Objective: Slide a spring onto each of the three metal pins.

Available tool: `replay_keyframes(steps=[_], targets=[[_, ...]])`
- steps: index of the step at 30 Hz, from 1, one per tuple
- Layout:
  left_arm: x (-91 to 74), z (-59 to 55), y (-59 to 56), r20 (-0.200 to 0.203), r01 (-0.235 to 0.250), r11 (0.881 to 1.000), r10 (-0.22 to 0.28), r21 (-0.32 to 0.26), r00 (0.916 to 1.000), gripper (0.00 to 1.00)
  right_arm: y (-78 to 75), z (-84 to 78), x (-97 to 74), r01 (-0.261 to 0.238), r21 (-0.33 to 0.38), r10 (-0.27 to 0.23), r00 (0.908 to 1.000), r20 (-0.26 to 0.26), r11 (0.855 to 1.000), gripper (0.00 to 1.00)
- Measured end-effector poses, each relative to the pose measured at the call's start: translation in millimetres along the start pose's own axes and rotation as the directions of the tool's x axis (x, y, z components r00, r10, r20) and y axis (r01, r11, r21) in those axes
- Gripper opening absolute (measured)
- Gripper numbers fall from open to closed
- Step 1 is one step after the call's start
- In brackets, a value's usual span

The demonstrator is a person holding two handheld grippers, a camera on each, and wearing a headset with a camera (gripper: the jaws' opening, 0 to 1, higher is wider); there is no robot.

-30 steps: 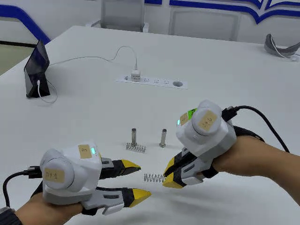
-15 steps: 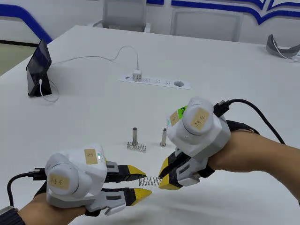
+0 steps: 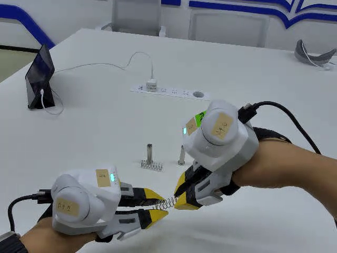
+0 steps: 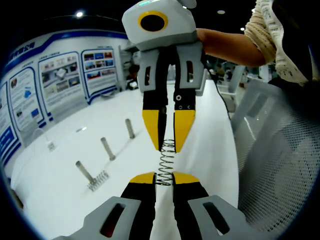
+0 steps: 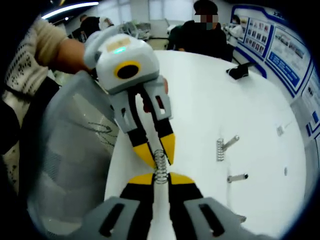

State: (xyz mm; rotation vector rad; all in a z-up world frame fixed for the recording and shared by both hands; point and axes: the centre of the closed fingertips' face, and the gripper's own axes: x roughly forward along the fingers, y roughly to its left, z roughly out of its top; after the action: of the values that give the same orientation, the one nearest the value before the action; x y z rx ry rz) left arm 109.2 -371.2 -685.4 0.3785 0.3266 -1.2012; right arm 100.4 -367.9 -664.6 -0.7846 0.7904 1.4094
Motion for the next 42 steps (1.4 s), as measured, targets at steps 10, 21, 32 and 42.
replay_keyframes(steps=[10,21,32,42], targets=[[0.3,2.2,-0.3,0.011,0.009,1.0,-0.009,-0.005,0.9999,0.12,0.6,24.7,-5.3,0.014,-0.024,-0.012,0.9982,0.058,1.0,0.12],[0.0,10.3,2.3,0.04,0.005,1.0,-0.005,-0.02,0.9992,0.11,-0.4,42.5,-6.6,0.027,-0.026,-0.023,0.9917,0.126,0.999,0.12],[-2.0,8.1,2.9,0.037,0.003,0.999,-0.001,-0.048,0.9993,0.11,-0.7,42.2,-4.3,0.028,-0.022,-0.024,0.9886,0.149,0.999,0.14],[-2.0,10.9,2.6,0.035,-0.004,0.999,0.006,-0.049,0.9994,0.11,0.0,40.8,-3.5,0.032,-0.02,-0.028,0.9867,0.16,0.999,0.12]])
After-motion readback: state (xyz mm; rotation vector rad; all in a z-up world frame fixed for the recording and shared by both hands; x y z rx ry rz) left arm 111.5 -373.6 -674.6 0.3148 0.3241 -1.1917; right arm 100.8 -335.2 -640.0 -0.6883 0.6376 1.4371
